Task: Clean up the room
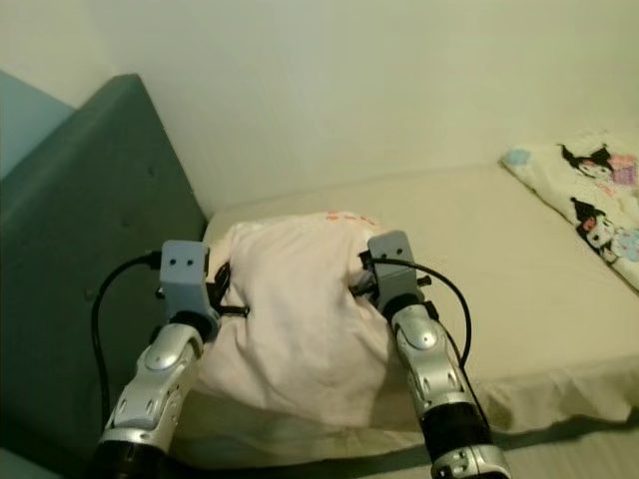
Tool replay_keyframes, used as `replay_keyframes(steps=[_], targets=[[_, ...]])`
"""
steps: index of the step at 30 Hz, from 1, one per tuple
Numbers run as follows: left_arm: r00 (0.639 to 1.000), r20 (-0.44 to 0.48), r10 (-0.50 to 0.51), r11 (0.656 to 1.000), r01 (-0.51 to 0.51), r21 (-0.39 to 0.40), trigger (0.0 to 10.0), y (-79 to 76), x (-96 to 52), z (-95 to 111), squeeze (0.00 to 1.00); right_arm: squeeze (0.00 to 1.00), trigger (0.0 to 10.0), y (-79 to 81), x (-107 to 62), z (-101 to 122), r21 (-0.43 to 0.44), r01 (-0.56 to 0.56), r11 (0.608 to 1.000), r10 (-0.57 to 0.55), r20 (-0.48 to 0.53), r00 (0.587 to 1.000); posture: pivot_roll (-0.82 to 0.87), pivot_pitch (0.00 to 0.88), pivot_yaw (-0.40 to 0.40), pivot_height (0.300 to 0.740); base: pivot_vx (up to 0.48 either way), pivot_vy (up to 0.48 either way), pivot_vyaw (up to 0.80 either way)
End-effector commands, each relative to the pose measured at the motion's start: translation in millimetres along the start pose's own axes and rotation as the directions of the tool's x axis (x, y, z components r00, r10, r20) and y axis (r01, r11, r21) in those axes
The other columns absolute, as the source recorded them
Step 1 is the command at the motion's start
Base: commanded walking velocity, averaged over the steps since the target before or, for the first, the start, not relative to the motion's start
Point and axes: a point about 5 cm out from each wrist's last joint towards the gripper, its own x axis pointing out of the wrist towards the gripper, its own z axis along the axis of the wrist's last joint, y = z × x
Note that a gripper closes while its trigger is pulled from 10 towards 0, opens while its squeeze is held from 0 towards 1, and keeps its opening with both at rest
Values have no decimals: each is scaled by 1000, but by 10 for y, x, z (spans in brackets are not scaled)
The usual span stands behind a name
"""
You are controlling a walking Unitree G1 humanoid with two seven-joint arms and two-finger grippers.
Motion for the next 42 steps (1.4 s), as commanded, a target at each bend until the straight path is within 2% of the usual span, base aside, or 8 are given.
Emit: replay_keyframes(steps=[1,17,21,26,30,38,41,42], targets=[[1000,28,-7,1000,6,21,10000,-5,25,80,0,0,10000,54,23,82,16,-8,1000,8,39,999,-63,32,69,720,0,0,0],[1000,19,-20,1000,19,9,10000,-6,36,67,0,0,10000,34,17,73,-1,-2,1000,2,37,999,-74,21,73,720,0,0,0],[999,27,-23,1000,23,-19,10000,-7,38,81,0,0,10000,19,13,71,0,7,1000,-7,37,999,-74,21,73,720,0,0,0],[999,30,-28,1000,28,2,10000,-14,45,84,0,0,10000,10,14,74,16,16,1000,-17,39,999,-77,21,76,720,0,0,0],[999,33,-25,1000,25,11,10000,-23,48,87,0,0,10000,25,15,77,-14,1,1000,0,39,999,-77,24,75,720,0,0,0],[999,31,-31,999,30,15,10000,-64,48,89,0,0,10000,40,23,89,-39,-7,999,9,38,999,-76,30,74,720,0,-480,800],[999,28,-33,999,33,0,10000,-64,42,82,0,0,10000,33,20,89,-21,3,1000,-2,45,999,-75,30,74,720,0,-160,637],[999,25,-33,999,33,-12,10000,-50,41,80,0,0,10000,15,16,77,9,18,1000,-18,38,999,-74,30,74,720,0,0,0]])
